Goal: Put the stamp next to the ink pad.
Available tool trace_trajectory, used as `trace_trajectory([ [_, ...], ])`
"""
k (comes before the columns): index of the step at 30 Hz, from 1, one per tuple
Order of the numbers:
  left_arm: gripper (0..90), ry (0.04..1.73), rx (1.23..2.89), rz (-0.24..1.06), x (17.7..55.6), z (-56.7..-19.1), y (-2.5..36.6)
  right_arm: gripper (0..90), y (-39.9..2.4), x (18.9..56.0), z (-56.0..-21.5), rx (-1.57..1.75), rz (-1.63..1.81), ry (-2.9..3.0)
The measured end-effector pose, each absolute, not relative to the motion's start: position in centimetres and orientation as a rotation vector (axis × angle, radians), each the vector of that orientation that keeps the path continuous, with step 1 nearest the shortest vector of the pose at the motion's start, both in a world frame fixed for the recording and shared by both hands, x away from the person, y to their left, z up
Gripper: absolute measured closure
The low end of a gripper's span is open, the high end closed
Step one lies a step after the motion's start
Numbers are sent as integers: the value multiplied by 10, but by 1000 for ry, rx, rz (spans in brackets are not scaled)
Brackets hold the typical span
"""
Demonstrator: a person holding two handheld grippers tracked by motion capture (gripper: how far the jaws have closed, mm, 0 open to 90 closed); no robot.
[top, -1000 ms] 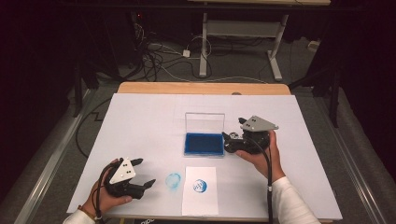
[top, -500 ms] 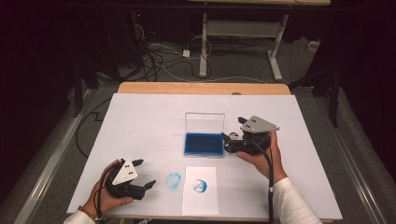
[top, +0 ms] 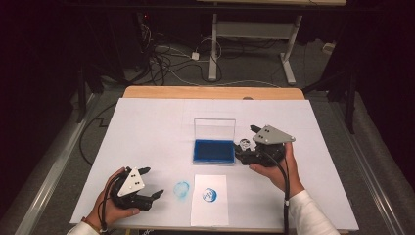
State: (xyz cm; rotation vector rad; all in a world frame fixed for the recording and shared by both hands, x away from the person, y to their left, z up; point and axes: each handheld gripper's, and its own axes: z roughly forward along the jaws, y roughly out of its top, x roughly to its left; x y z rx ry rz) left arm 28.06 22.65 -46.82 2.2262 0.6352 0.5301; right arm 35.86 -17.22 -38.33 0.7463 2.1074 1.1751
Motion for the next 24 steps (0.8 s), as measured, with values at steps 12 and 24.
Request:
trace_trajectory([
  [12, 160, 635, 2244, 527, 282, -470, 224, 192, -176, 342, -378, 689, 1214, 2105],
  [24, 160, 641, 2241, 525, 281, -470, 224, 193, -183, 327, -376, 678, 1218, 2101],
])
